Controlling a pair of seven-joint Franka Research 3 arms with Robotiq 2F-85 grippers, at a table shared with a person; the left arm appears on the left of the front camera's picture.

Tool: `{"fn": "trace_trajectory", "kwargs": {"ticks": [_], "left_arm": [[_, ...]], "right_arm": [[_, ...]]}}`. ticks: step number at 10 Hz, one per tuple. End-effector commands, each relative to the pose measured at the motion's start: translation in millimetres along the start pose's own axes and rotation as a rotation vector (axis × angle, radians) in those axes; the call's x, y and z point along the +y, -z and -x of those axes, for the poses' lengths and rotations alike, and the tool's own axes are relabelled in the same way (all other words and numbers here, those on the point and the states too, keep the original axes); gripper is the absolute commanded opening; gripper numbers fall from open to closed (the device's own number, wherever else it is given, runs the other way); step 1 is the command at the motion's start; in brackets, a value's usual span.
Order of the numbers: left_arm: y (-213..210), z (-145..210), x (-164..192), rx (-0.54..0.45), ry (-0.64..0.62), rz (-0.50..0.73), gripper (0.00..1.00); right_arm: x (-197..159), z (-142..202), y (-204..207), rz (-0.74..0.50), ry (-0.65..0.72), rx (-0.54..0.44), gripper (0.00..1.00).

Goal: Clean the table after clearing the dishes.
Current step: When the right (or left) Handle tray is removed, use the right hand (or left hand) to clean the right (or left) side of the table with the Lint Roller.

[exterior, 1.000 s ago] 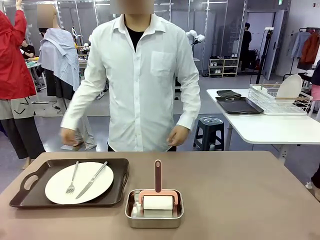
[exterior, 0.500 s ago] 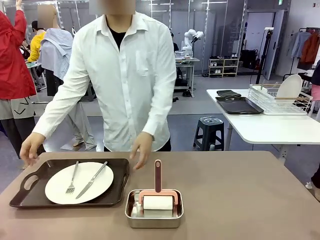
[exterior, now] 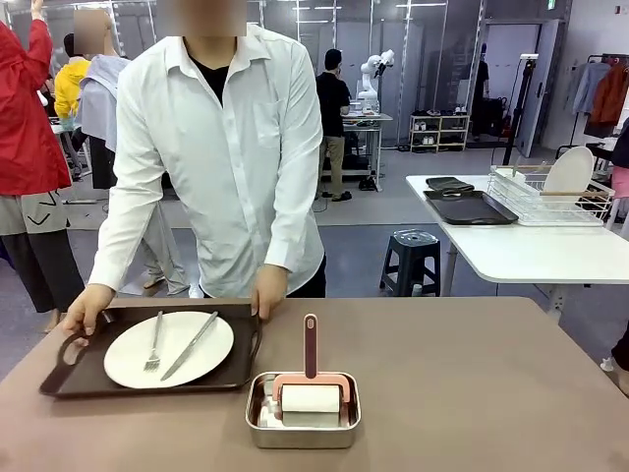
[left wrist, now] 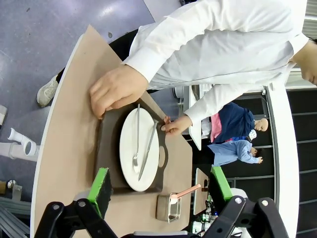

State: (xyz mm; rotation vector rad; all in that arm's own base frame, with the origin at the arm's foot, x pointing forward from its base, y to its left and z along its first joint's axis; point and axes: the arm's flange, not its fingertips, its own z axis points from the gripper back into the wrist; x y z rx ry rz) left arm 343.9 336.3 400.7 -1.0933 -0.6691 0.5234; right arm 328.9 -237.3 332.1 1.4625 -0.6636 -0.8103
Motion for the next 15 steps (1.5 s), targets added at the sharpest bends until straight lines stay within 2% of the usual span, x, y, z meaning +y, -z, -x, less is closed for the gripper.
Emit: {"fn": "trace_trajectory", "kwargs": {"ticks": [1, 15], "left_arm": [[-3.5, 1.3, 0.1, -0.002, 0.000, 0.010, 1.00], [0.0, 0.0, 0.0, 0.000, 0.000, 0.000, 1.00]], "right_arm": [[2.0, -1.6, -5.2, 0.003, -0.008, 0.014, 1.00], [2.0, -1.6, -5.2, 0.003, -0.008, 0.014, 1.00]]}}
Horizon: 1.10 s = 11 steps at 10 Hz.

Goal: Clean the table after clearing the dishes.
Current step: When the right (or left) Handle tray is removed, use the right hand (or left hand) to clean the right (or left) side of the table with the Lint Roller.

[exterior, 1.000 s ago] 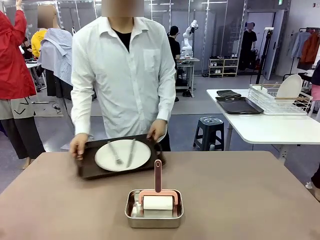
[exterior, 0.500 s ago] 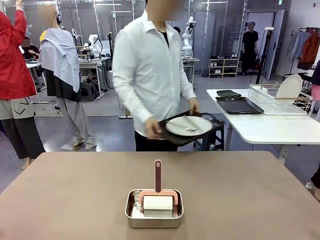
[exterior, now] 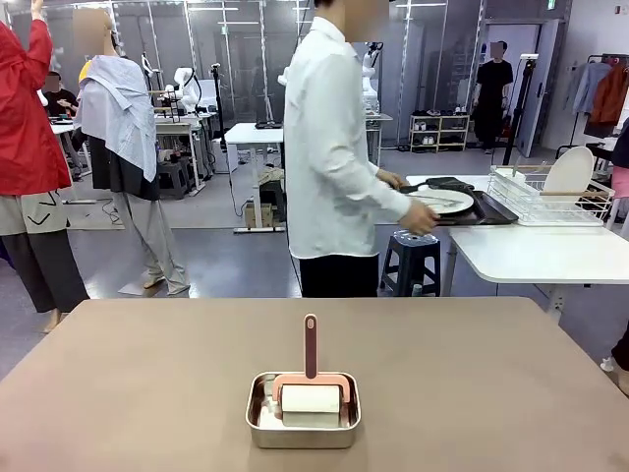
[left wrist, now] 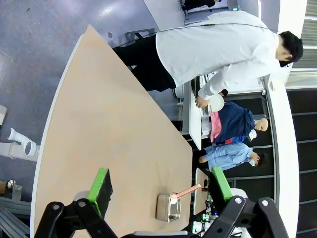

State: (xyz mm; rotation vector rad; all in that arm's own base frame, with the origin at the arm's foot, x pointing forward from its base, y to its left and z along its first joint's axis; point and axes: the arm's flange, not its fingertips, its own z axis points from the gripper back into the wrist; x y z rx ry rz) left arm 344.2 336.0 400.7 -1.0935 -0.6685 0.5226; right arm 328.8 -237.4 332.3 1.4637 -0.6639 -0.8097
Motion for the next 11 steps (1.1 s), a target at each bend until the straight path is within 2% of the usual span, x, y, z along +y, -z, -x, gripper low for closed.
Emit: {"fn": "trace_trajectory", "kwargs": {"ticks": [1, 4, 7, 9, 11], "left_arm": [[28.7, -3.1, -40.5, 0.059, 0.150, -0.048, 1.00], [132.1, 12.4, -152.4, 0.261, 0.434, -0.160, 1.00], [234.5, 79.2, -245.3, 0.505, 0.744, -0.185, 1.00], [288.4, 147.4, -274.4, 0.671, 0.938, -0.236, 1.00], [319.2, 215.1, -280.6, 0.824, 1.068, -0.233, 1.00]], "right_arm": [[1.9, -1.7, -5.1, 0.004, -0.008, 0.014, 1.00], [1.9, -1.7, -5.1, 0.004, -0.008, 0.014, 1.00], [1.9, -1.7, -5.1, 0.004, -0.008, 0.014, 1.00], [1.9, -1.7, -5.1, 0.004, -0.008, 0.014, 1.00], [1.9, -1.7, -5.1, 0.004, -0.008, 0.014, 1.00]]}}
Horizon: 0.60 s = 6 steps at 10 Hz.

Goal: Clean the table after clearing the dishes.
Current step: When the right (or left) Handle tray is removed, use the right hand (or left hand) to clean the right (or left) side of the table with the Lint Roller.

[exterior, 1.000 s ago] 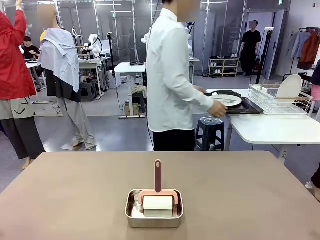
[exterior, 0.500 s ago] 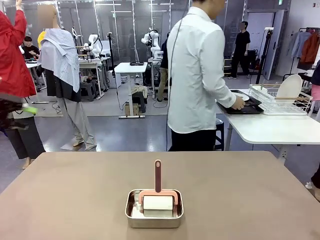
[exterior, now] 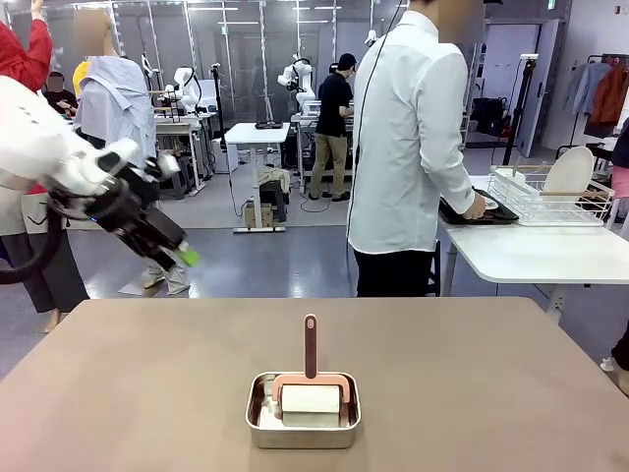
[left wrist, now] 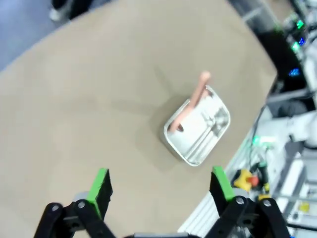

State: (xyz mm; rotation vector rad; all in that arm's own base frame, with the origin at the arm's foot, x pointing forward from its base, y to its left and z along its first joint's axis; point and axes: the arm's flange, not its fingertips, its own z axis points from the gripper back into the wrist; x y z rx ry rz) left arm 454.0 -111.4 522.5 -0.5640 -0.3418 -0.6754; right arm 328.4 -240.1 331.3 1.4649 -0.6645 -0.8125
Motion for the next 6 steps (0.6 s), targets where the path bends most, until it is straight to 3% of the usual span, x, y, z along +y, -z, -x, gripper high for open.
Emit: {"fn": "trace_trajectory", "kwargs": {"ticks": [1, 3, 4, 6], "left_arm": [[26.1, 16.6, -30.3, 0.074, 0.111, -0.003, 1.00], [42.2, 35.7, -57.1, 0.132, 0.214, -0.005, 1.00], [42.9, 10.0, -43.0, 0.108, 0.106, 0.029, 1.00], [42.9, 10.0, -43.0, 0.108, 0.106, 0.029, 1.00]], "right_arm": [[2.7, 0.4, -3.3, 0.005, -0.010, 0.016, 1.00], [2.7, 0.4, -3.3, 0.005, -0.010, 0.016, 1.00], [2.7, 0.4, -3.3, 0.005, -0.010, 0.016, 1.00], [2.7, 0.4, -3.3, 0.005, -0.010, 0.016, 1.00]]}}
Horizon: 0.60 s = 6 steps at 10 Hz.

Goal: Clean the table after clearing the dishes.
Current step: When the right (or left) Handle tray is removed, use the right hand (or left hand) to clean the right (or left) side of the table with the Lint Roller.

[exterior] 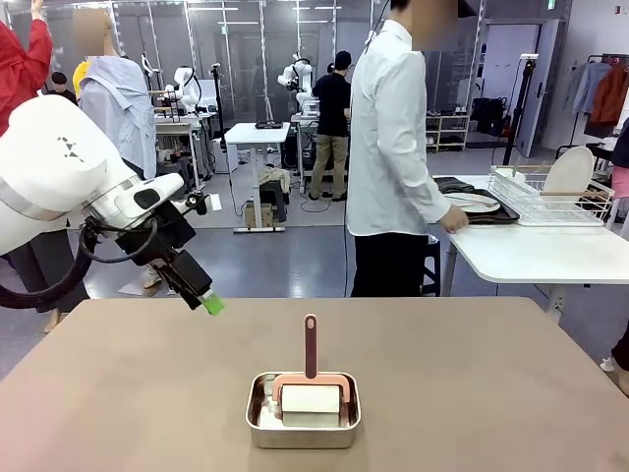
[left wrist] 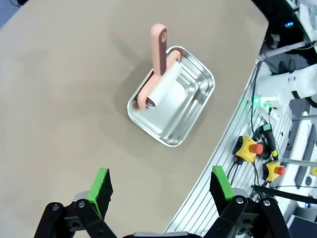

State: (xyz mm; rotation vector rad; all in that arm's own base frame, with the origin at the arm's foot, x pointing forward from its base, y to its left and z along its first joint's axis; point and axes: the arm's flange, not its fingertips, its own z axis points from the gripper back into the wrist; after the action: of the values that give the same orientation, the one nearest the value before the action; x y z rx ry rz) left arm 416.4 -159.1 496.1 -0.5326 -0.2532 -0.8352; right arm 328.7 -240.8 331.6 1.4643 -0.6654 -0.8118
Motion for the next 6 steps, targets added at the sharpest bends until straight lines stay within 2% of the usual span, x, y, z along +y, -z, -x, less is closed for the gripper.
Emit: {"fn": "trace_trajectory", "kwargs": {"ticks": [1, 4, 5, 6], "left_arm": [[-2.8, -6.0, 3.5, -0.015, -0.020, -0.004, 1.00], [-3.8, -2.2, 6.9, -0.009, -0.010, -0.001, 1.00], [4.6, -28.5, -6.1, 0.095, 0.190, -0.031, 1.00], [2.3, -58.8, -18.7, 0.148, 0.308, -0.086, 1.00]], "right_arm": [[2.3, 1.1, -3.1, 0.005, -0.009, 0.016, 1.00], [2.3, 1.1, -3.1, 0.005, -0.009, 0.016, 1.00], [2.3, 1.1, -3.1, 0.005, -0.009, 0.016, 1.00], [2.3, 1.1, -3.1, 0.005, -0.009, 0.016, 1.00]]}}
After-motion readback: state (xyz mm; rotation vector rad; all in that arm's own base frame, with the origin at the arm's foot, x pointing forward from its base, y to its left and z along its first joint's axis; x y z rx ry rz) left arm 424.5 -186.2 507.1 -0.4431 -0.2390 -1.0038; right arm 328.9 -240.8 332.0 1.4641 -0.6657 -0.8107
